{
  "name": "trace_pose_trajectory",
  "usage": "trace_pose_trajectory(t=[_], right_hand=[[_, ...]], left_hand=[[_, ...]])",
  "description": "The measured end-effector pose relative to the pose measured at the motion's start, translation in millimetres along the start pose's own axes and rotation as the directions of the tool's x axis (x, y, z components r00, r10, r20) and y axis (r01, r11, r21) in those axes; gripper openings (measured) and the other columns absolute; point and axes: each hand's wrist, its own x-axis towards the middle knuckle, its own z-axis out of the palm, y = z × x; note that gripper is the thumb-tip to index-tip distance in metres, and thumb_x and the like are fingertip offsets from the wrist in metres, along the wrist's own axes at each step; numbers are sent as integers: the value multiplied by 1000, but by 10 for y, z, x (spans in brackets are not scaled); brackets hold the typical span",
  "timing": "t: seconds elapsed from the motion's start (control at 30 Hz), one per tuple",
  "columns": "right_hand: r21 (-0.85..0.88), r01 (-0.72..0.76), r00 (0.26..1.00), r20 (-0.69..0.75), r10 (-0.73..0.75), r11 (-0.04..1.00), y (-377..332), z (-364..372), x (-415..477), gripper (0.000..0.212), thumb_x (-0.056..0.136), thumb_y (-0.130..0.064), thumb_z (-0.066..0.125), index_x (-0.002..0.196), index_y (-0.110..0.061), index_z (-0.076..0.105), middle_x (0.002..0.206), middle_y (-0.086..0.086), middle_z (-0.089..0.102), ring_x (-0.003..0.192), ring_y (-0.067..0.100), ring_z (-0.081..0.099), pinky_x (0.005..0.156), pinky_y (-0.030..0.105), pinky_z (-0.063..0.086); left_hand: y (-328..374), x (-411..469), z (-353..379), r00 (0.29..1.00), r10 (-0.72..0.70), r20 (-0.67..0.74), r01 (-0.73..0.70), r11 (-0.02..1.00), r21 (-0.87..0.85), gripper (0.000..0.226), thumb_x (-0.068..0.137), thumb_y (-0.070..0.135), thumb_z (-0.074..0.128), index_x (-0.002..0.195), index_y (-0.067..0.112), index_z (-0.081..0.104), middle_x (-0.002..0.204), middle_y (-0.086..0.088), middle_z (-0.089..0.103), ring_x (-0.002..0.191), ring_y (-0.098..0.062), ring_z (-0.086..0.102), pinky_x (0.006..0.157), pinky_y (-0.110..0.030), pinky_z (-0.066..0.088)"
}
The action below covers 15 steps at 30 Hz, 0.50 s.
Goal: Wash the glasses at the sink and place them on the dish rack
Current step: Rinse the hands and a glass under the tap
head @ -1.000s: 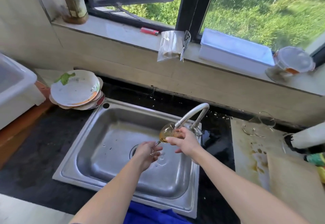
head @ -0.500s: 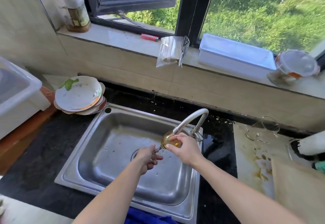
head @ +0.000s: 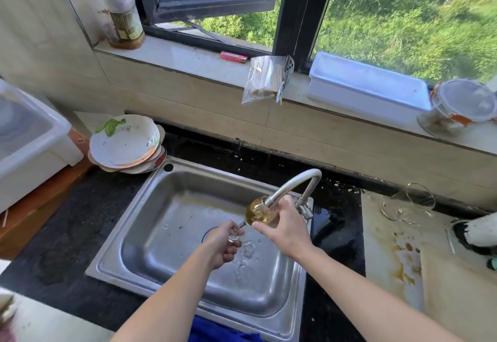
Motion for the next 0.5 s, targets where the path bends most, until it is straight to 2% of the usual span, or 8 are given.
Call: trace_pose_trajectory(t=[0.07, 0.13, 0.17, 0.23, 0.3, 0.37, 0.4, 0.5], right_hand=[[89, -26, 999, -27, 29, 996, 40, 45, 30, 52, 71, -46, 80, 109, -35, 47, 107, -15, 44, 96, 5, 55, 81, 27, 48], [248, -133, 991, 38, 127, 960, 62, 51, 95, 65, 71, -41, 82, 125, -35, 46, 113, -13, 53, 99, 7, 58, 84, 29, 49], [321, -197, 980, 97, 175, 926, 69, 44, 130, 63, 74, -35, 81, 127, -33, 48, 113, -11, 57, 97, 9, 60, 83, 31, 52], [413, -292, 953, 198, 228, 862, 92, 28, 183, 39, 81, -21, 78, 112, -33, 57, 114, -5, 61, 95, 14, 63, 76, 34, 57], [492, -369, 927, 252, 276, 789, 147, 34, 208, 34, 84, -14, 74, 112, -27, 60, 120, 2, 62, 103, 18, 63, 73, 34, 60], [565, -439, 898, 291, 329, 698, 193, 65, 205, 42, 85, -11, 72, 124, -16, 57, 122, 7, 64, 104, 20, 65, 70, 33, 60], [591, -471, 882, 307, 357, 655, 197, 83, 194, 44, 86, -11, 72, 126, -13, 55, 120, 8, 64, 101, 22, 67, 69, 32, 60], [638, -542, 838, 364, 405, 547, 162, 131, 154, 43, 85, -13, 74, 123, -8, 54, 109, 11, 66, 95, 28, 69, 66, 30, 60]], left_hand=[[33, -37, -5, 999, -51, -13, 52, 996, 78, 19, 83, 29, 41, 77, 14, 50, 55, -1, 40, 39, -10, 20, 34, -15, 14], [63, -88, 6, 997, -67, -45, 72, 990, 121, 19, 82, 30, 39, 73, 15, 47, 53, 0, 38, 38, -10, 19, 34, -15, 15], [84, -132, 31, 996, -55, -77, 64, 990, 125, 18, 81, 30, 39, 72, 16, 44, 53, 0, 37, 37, -10, 18, 35, -15, 15], [122, -176, 63, 983, 16, -185, 10, 991, 134, 15, 82, 29, 39, 71, 17, 39, 52, -1, 37, 38, -13, 20, 38, -16, 15], [184, -249, 97, 936, 181, -302, -121, 971, 207, 18, 84, 32, 38, 77, 15, 39, 63, -12, 52, 50, -20, 36, 45, -23, 25], [253, -362, 112, 829, 416, -373, -216, 854, 473, 26, 89, 35, 39, 93, 10, 44, 93, -21, 60, 79, -30, 50, 65, -37, 40], [284, -429, 113, 767, 521, -375, -207, 754, 623, 28, 92, 35, 39, 100, 8, 42, 95, -17, 58, 85, -32, 50, 73, -40, 39], [392, -685, 127, 592, 764, -258, -212, 456, 864, 23, 98, 36, 36, 99, 13, 35, 88, -9, 57, 79, -34, 52, 69, -38, 34]])
